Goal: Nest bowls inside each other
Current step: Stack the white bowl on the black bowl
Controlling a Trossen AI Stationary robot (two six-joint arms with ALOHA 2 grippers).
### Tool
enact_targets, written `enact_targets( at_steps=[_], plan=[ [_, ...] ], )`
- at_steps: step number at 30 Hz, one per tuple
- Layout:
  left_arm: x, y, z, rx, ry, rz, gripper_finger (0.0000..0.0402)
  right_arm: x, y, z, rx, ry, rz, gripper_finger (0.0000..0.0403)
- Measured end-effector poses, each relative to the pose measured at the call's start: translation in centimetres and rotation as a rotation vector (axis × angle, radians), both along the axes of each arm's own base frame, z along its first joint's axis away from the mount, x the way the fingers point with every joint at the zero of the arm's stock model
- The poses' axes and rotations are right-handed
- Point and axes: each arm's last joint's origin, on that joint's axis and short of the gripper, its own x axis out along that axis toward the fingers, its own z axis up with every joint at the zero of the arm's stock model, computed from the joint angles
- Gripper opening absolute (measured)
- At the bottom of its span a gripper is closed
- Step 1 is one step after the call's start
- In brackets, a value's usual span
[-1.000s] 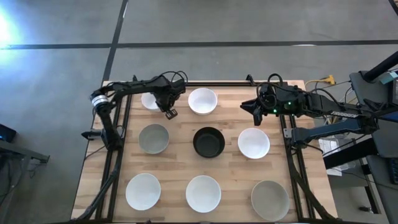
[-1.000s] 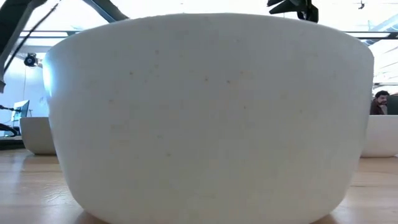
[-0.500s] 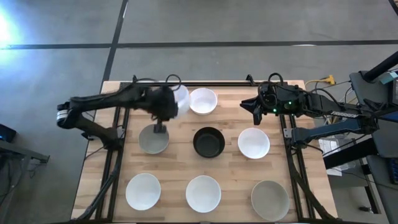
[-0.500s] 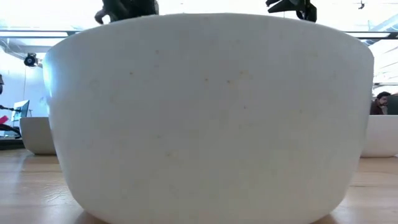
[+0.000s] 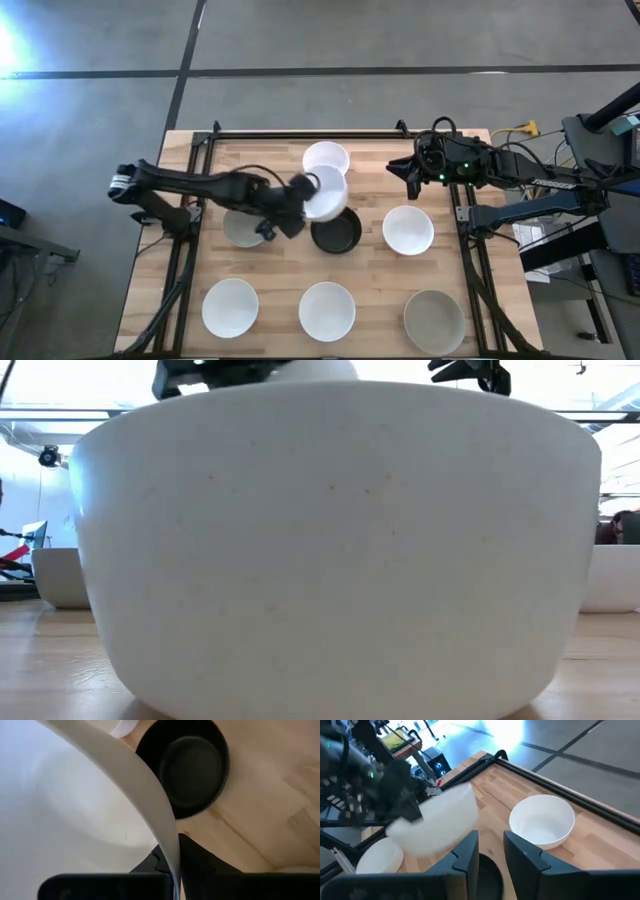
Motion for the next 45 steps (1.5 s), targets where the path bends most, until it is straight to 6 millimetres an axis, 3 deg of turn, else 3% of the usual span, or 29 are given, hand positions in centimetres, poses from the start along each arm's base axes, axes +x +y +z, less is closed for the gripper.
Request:
enact_targets(
  at_steps=[7,14,25,39,45],
  plan=[
    [4.1,-0.6,-2.9,0.078,0.122,-0.127,0.0000,-0.4,0.4,-0.4,0.081,0.036,0.091,0.0086],
    [6.9,-0.9,-5.4,0.098,0.199,-0.164,0.0000,-2.6,0.9,-1.7,0.133,0.229,0.162,0.0086],
    [8.1,-1.5,-10.4,0.134,0.412,-0.172,0.0000,-5.8,1.1,-0.8,0.037,0.202,0.206,0.0086],
    [8.7,-1.7,-10.4,0.057,0.351,-0.085,0.0003,-7.4,1.3,-0.3,0.005,0.154,0.215,0.0086],
    [8.7,-1.7,-10.4,0.046,0.351,-0.066,0.0062,-7.4,1.3,-0.3,-0.008,0.157,0.221,0.0086]
  ],
)
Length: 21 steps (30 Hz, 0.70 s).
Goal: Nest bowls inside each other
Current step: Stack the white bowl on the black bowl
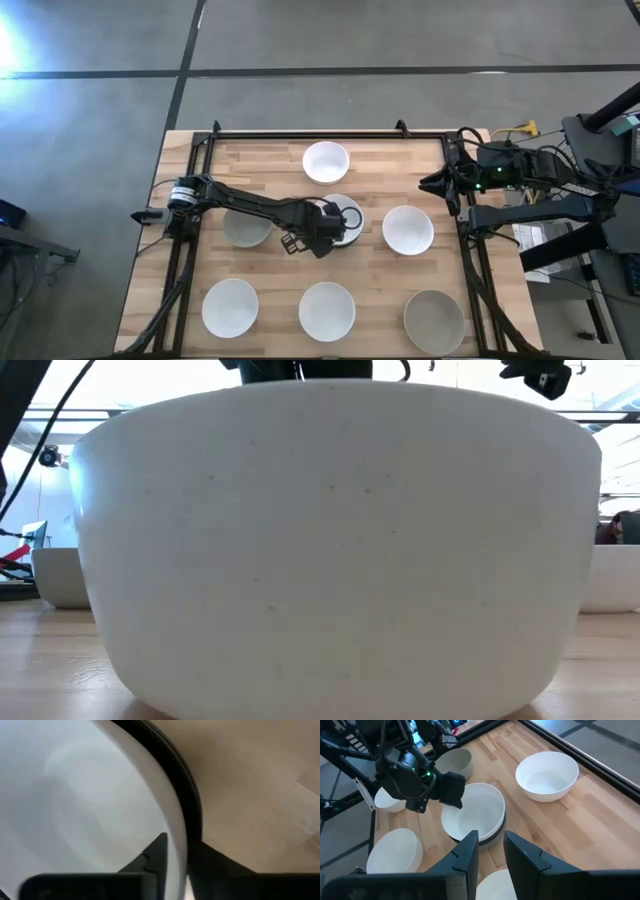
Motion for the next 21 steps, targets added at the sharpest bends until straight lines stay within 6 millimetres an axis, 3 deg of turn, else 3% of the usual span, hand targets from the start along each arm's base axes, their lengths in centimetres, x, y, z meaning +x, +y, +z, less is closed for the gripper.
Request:
enact_targets(
  at_steps=[5,10,17,21],
  plan=[
    [0.2,0.0,0.4,-0.009,-0.018,0.004,0.0126,0.2,0.0,-0.1,-0.003,0.008,0.002,0.0086],
    [0.2,-0.3,2.5,-0.020,-0.078,0.016,0.0169,0.2,0.0,-0.1,-0.003,0.006,0.002,0.0086],
    [-0.5,-0.2,6.0,-0.031,-0.169,0.018,0.0180,0.3,0.0,0.0,0.005,0.001,-0.003,0.0086],
    [-0.7,-0.3,6.8,-0.058,-0.209,0.067,0.0178,0.3,0.0,0.0,0.012,0.001,-0.007,0.0086]
  ],
)
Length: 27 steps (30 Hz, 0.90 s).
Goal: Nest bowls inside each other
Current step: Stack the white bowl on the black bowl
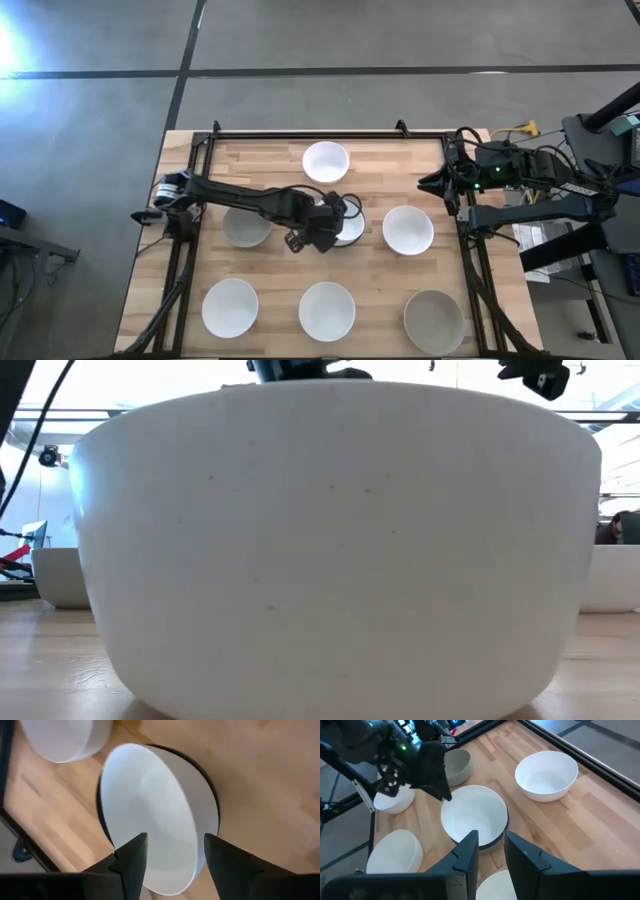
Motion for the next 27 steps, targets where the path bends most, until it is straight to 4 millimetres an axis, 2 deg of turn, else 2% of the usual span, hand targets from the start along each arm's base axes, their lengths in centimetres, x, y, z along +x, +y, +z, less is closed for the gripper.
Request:
enact_targets(
  at_steps=[2,4,8,9,13,21,24,27],
  plan=[
    [-0.1,0.0,0.4,-0.049,-0.022,0.077,0.0167,0.0,0.0,0.0,0.000,0.000,0.000,0.0086],
    [-0.2,-0.1,0.9,-0.112,-0.048,0.143,0.0138,0.0,0.0,0.0,0.003,-0.001,-0.002,0.0086],
    [-0.2,0.0,1.2,-0.134,-0.070,0.219,0.0029,0.0,0.0,0.0,0.000,0.000,0.000,0.0086],
    [-0.2,0.0,1.2,-0.123,-0.074,0.226,0.0016,0.0,0.0,0.0,0.000,-0.001,0.000,0.0086],
    [-0.2,0.0,0.7,-0.099,-0.077,0.234,0.0004,0.0,0.0,0.0,-0.002,0.000,0.001,0.0086],
    [0.4,-0.7,-2.4,-0.082,0.007,0.219,0.0000,0.0,0.0,0.0,0.004,-0.001,-0.002,0.0086],
    [0.4,-0.7,-2.5,-0.074,0.007,0.222,0.0000,0.0,0.0,0.0,0.006,-0.001,-0.004,0.0086],
    [0.3,-0.7,-1.6,-0.079,-0.043,0.224,0.0000,0.0,0.0,0.0,0.013,-0.002,-0.008,0.0086]
  ],
)
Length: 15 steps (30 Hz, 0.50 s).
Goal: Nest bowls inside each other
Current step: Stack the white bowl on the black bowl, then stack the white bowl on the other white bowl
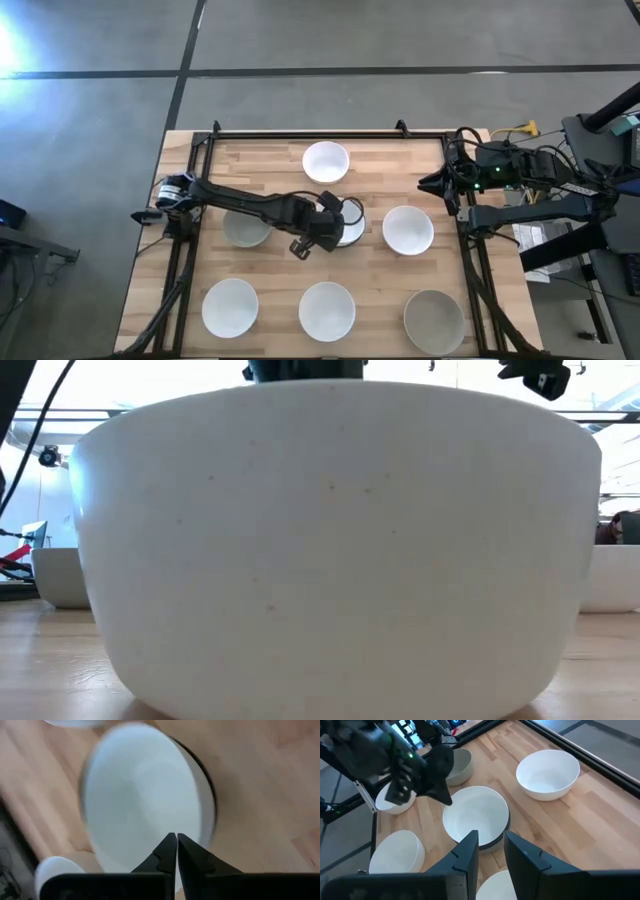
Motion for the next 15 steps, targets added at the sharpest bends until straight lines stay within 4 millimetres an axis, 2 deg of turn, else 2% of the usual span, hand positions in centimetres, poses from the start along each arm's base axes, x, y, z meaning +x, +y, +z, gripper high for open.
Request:
enact_targets(
  at_steps=[3,9,15],
  plan=[
    [-0.2,-0.1,0.4,-0.032,-0.002,-0.015,0.0000,0.0,0.0,0.0,0.005,-0.002,-0.004,0.0086],
    [-0.5,-0.7,-2.2,-0.048,0.086,-0.040,0.0000,0.0,0.0,0.0,0.010,-0.002,-0.006,0.0086],
    [-0.6,-0.3,-1.3,0.013,0.039,0.017,0.0000,0.0,0.0,0.0,0.013,-0.003,-0.008,0.0086]
  ],
)
